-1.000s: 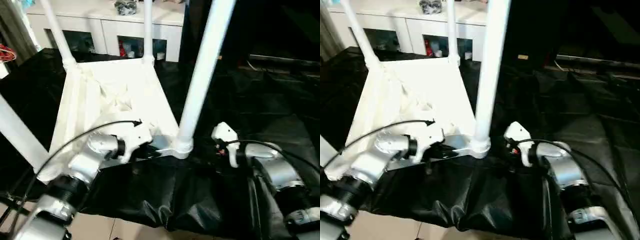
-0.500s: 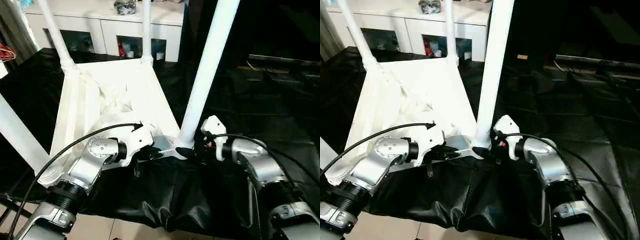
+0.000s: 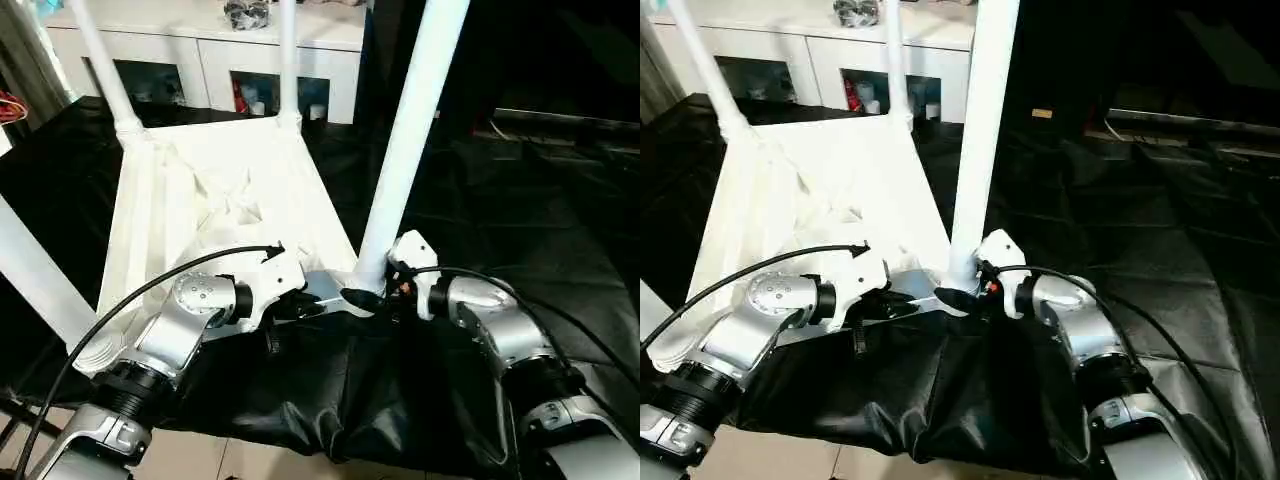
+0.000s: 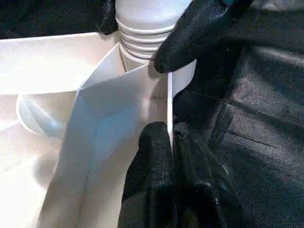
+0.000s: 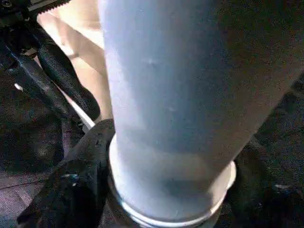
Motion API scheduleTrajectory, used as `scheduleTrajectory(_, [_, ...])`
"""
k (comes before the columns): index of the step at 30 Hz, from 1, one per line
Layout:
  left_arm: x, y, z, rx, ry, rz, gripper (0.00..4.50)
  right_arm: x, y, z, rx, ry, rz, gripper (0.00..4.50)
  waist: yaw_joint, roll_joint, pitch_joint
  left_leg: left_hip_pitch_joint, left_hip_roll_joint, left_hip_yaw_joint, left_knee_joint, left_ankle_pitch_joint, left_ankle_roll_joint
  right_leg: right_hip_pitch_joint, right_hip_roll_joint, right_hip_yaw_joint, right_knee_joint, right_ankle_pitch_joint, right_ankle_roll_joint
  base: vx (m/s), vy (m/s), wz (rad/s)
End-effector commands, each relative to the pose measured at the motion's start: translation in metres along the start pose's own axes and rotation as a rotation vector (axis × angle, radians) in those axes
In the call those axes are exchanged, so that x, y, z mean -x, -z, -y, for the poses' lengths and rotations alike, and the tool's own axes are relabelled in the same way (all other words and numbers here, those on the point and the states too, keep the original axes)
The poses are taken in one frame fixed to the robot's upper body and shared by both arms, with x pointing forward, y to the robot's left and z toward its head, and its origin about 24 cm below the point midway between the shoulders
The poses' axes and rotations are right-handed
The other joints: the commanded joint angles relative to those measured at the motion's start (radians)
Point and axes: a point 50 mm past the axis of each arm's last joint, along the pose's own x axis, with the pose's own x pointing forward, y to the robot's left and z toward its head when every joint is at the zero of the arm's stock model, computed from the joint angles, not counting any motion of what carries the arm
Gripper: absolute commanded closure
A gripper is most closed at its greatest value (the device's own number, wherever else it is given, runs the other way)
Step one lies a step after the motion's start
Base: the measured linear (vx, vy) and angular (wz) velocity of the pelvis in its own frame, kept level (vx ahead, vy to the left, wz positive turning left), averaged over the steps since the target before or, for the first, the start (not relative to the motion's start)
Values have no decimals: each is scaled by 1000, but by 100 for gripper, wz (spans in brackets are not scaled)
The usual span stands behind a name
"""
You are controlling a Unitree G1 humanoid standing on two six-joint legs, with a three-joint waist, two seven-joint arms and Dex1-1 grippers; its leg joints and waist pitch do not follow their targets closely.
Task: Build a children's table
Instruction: Rotate leg to tighten
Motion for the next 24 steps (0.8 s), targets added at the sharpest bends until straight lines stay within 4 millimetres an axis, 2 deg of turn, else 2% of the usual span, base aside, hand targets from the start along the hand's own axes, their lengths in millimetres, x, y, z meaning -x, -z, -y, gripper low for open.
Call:
scheduleTrajectory(1, [-1, 6, 3, 29, 15, -15, 450, 3, -2, 8, 2, 68, 2, 159, 5, -7, -66, 10, 41, -22, -72, -254, 28, 43, -68, 47, -82, -333, -207, 0, 0, 0])
scheduleTrajectory(6, [-5, 4, -4, 58, -95, -1, 450, -6, 4, 6, -55, 194, 17, 173, -1, -8, -64, 10, 39, -22, -73, -261, 16, 40, -67, 47, -84, -359, -200, 0, 0, 0])
scheduleTrajectory(8, [-13, -1, -8, 76, -177, 2, 450, -16, 9, 2, -109, 310, 27, 174, -3, -7, -62, 14, 39, -23, -73, -274, 8, 35, -68, 48, -90, -397, -187, 0, 0, 0])
scheduleTrajectory(9, [-15, -2, -9, 81, -198, 3, 450, -18, 11, 1, -124, 336, 28, 174, -5, -8, -64, 13, 37, -25, -74, -277, 5, 38, -68, 46, -90, -404, -181, 0, 0, 0])
scheduleTrajectory(11, [-32, -13, -8, 112, -254, 30, 450, -36, 12, -11, -199, 434, 44, 174, -7, -6, -62, 17, 38, -25, -75, -294, -2, 33, -66, 47, -94, -417, -174, 0, 0, 0])
scheduleTrajectory(12, [-32, -13, -8, 112, -254, 30, 450, -36, 12, -11, -199, 434, 44, 174, -9, -5, -63, 18, 38, -26, -76, -302, -6, 32, -67, 47, -96, -427, -171, 0, 0, 0])
scheduleTrajectory(13, [-42, -19, -6, 116, -270, 40, 450, -49, 9, -20, -217, 448, 56, 174, -10, 0, -64, 17, 37, -25, -76, -303, -7, 31, -67, 48, -97, -418, -169, 0, 0, 0])
scheduleTrajectory(14, [-47, -22, -4, 108, -268, 47, 450, -57, 5, -26, -213, 441, 71, 174, -10, 0, -63, 16, 37, -26, -77, -301, -7, 32, -67, 48, -97, -411, -169, 0, 0, 0])
scheduleTrajectory(16, [-53, -26, -1, 89, -249, 54, 450, -67, -3, -35, -204, 399, 98, 174, -8, -3, -65, 14, 34, -26, -76, -303, 5, 35, -68, 47, -97, -408, -164, 0, 0, 0])
scheduleTrajectory(17, [-54, -27, 0, 80, -238, 56, 450, -69, -6, -38, -186, 370, 109, 174, -6, 6, -65, 13, 34, -27, -76, -305, 7, 36, -69, 47, -96, -407, -163, 0, 0, 0])
scheduleTrajectory(18, [-55, -28, 1, 75, -233, 57, 450, -70, -7, -39, -175, 354, 114, 174, -6, 4, -66, 11, 34, -26, -76, -301, 12, 36, -68, 47, -97, -398, -161, 0, 0, 0])
scheduleTrajectory(19, [-54, -28, 2, 62, -215, 64, 450, -69, -9, -39, -176, 335, 131, 174, -5, 6, -66, 12, 35, -26, -77, -303, 14, 35, -67, 47, -97, -393, -163, 0, 0, 0])
scheduleTrajectory(20, [-52, -28, 2, 54, -199, 72, 450, -67, -10, -38, -185, 311, 147, 119, -5, 6, -66, 12, 35, -25, -77, -305, 14, 35, -67, 47, -97, -393, -163, 0, 0, 0])
scheduleTrajectory(24, [-37, -26, 2, 21, -126, 110, 450, -47, -14, -29, -173, 178, 192, 94, -1, 3, -69, 6, 38, -25, -77, -287, 34, 44, -68, 48, -90, -337, -175, 0, 0, 0])
